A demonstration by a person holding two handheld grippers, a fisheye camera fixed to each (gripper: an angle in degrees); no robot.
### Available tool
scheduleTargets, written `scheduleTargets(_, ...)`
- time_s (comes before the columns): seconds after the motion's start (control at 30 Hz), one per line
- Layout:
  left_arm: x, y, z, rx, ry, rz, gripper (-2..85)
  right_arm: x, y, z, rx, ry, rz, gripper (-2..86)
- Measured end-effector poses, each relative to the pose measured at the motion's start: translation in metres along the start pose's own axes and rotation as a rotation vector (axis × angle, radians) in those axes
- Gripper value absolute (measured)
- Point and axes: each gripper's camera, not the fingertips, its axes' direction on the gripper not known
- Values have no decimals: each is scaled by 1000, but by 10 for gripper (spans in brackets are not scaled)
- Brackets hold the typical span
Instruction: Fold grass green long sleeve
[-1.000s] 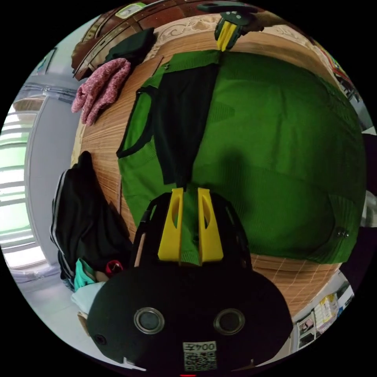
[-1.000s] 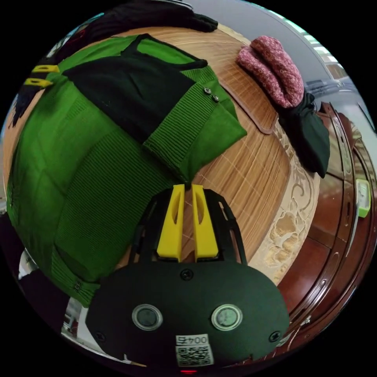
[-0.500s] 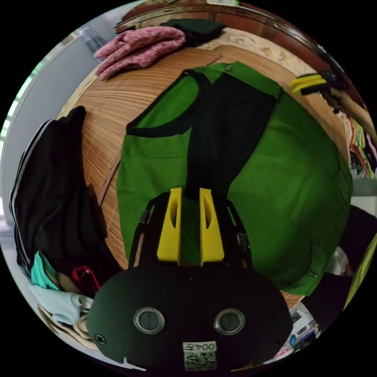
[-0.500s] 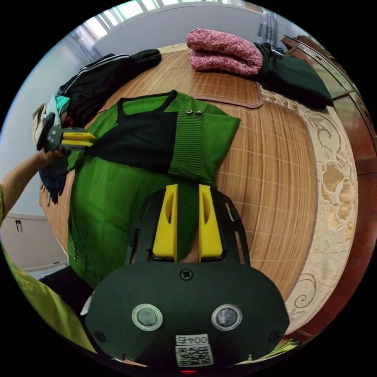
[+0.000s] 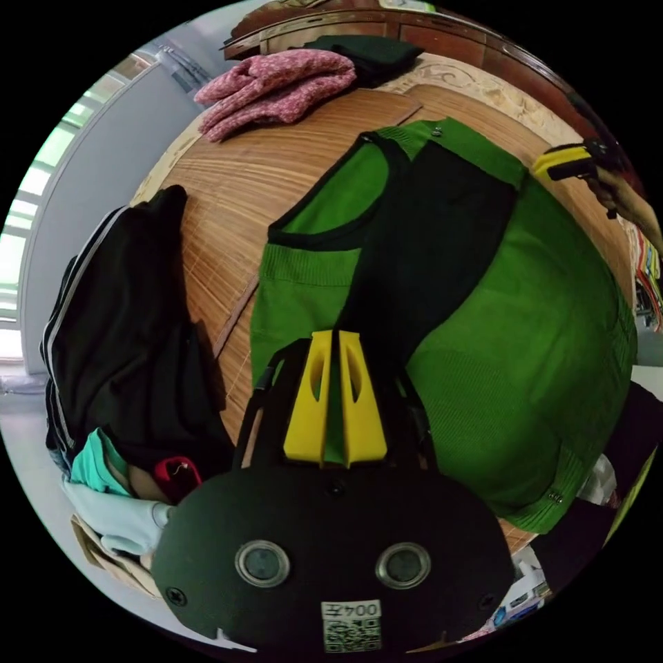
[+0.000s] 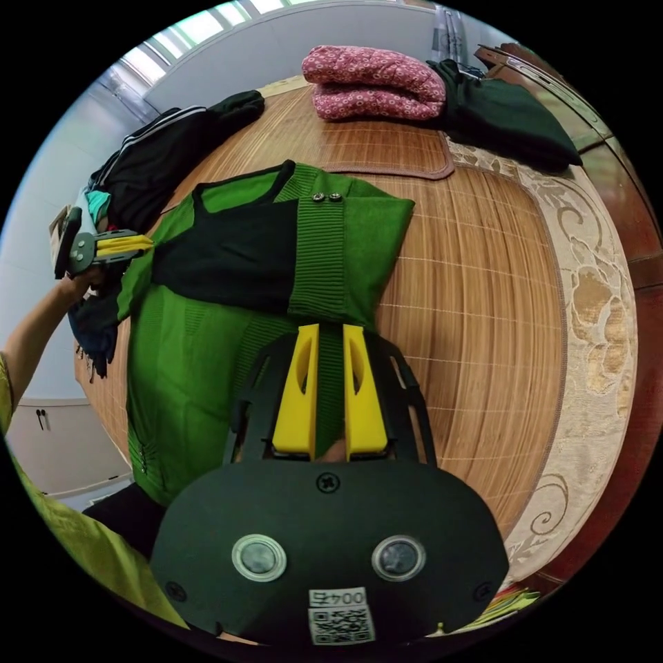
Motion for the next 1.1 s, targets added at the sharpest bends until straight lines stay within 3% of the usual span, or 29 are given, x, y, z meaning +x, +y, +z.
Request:
scheduleTargets(0.1,-12,10,23,-57,-11,-49,25,2,-6,17,-19,28,-13,63)
scheduleTargets(0.23,-16,31,33,7,24,-123,22,7,-13,51,-132,102,-35,51)
scheduleTargets(0.37,-2,64,43,12,74,-168,19,-7,-6,41,-124,66,-91,4)
scheduleTargets(0.53,40,162,57,-7,400,-406,10,-52,52,54,-329,-89,-107,-6)
scheduleTargets(0.63,84,221,66,-78,471,-480,6,-82,106,81,-472,-125,-79,-7)
scheduleTargets(0.87,143,341,92,-191,513,-676,6,-115,175,153,-543,173,-107,-8)
scheduleTargets(1.1,118,471,109,-92,535,-1017,17,-106,173,187,-562,159,-112,-8)
